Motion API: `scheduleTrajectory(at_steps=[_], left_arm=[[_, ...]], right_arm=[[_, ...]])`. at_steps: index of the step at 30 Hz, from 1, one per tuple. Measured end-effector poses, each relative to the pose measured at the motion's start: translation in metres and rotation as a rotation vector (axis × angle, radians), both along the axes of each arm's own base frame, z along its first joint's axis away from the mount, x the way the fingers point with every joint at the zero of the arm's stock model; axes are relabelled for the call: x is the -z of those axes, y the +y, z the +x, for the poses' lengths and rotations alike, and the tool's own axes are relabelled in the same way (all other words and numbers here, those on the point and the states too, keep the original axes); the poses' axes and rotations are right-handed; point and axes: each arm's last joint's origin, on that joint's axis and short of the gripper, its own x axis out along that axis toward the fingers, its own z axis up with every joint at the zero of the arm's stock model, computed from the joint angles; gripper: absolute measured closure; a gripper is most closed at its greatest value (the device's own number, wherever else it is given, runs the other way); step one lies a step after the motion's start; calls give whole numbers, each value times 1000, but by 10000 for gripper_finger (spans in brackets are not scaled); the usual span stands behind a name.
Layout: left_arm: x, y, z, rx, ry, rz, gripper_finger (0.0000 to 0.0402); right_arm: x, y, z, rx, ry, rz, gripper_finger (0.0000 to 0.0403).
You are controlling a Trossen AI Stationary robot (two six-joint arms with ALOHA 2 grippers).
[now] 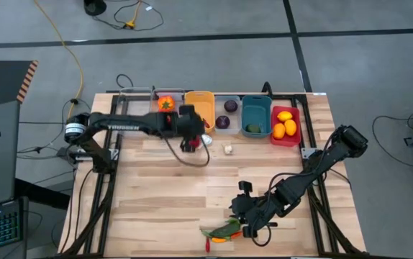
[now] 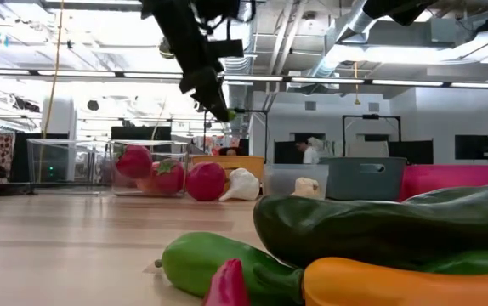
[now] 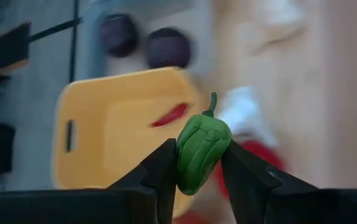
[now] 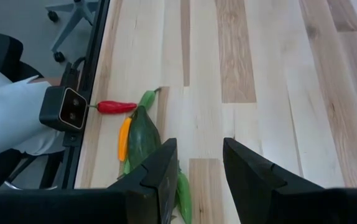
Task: Sort produce into baskets
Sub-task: Put the green chili pepper into the yellow bin
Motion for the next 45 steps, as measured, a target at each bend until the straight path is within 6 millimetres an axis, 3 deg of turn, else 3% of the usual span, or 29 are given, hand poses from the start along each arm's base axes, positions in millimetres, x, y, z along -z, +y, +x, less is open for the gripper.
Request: scheduleTrajectory(at_steps=[6,12,16,24,35,45], left_arm=[[-2,44,-7,-106,-49,3,263],[-2,63,-13,-175,-72,-15,210],[-2,64,-13,-188,-87,-20,188],[-3,59,-10,-175,-100,-20,184],[-2,53,-9,-170,-94,-41,184],[-1,52,-9,-181,-105,-71,184]], right_arm=[[0,0,0,0,3,-2,247],[0,0,0,0,2,-1,241],[0,0,0,1,2,-1,217],[7,2,0,17,35,47,156],[41,33,-2,-88,107,71,153],[75,41,7,-102,164,20,153]])
